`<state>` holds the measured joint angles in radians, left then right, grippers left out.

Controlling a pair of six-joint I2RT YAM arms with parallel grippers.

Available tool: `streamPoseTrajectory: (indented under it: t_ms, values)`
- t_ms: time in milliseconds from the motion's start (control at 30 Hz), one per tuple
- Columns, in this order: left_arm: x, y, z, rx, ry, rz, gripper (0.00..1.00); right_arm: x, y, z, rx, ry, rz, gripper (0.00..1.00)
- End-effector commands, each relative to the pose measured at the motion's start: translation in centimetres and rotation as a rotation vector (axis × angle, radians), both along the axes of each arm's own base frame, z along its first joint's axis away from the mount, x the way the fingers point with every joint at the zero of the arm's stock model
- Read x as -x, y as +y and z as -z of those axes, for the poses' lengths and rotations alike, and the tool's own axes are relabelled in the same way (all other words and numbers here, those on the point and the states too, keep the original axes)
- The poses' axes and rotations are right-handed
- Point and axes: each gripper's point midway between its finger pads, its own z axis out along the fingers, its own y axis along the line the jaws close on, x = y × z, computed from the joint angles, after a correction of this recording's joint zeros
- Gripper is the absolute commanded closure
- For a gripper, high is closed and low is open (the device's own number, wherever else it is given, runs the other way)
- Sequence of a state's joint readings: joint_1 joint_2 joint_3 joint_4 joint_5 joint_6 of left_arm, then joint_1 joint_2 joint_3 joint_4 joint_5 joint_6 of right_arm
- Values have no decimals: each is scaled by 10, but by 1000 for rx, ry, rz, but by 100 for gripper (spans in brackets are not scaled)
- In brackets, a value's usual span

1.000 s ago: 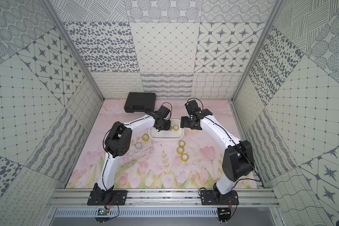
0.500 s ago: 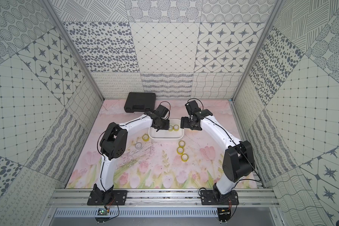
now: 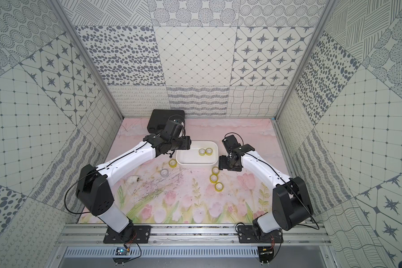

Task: Put the transparent tape into the storage box
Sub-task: Pick up the tape at the center of the board.

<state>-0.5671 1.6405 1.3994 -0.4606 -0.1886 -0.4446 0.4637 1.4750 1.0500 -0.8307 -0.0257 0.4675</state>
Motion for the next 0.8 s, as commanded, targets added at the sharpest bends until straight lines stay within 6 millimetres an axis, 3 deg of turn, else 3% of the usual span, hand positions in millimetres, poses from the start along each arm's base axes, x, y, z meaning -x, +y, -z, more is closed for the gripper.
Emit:
streamPoseTrajectory:
  t_ms: [0, 200, 400, 600, 767]
  values:
    - [18, 43, -23, -44, -90, -117, 26, 12, 11, 14, -40, 11, -7, 32]
    - [36, 66, -17, -55, -68, -162, 24, 34, 23, 46, -34, 69, -30, 37]
    - [39, 70, -10, -37, -50, -175, 23, 42, 27, 65, -13, 98, -34, 40]
    - [38, 71, -10, -31, -50, -170, 23, 51, 19, 70, 5, 108, -17, 43]
    - [36, 69, -8, -25, -47, -168, 22, 52, 17, 63, -5, 86, -6, 43]
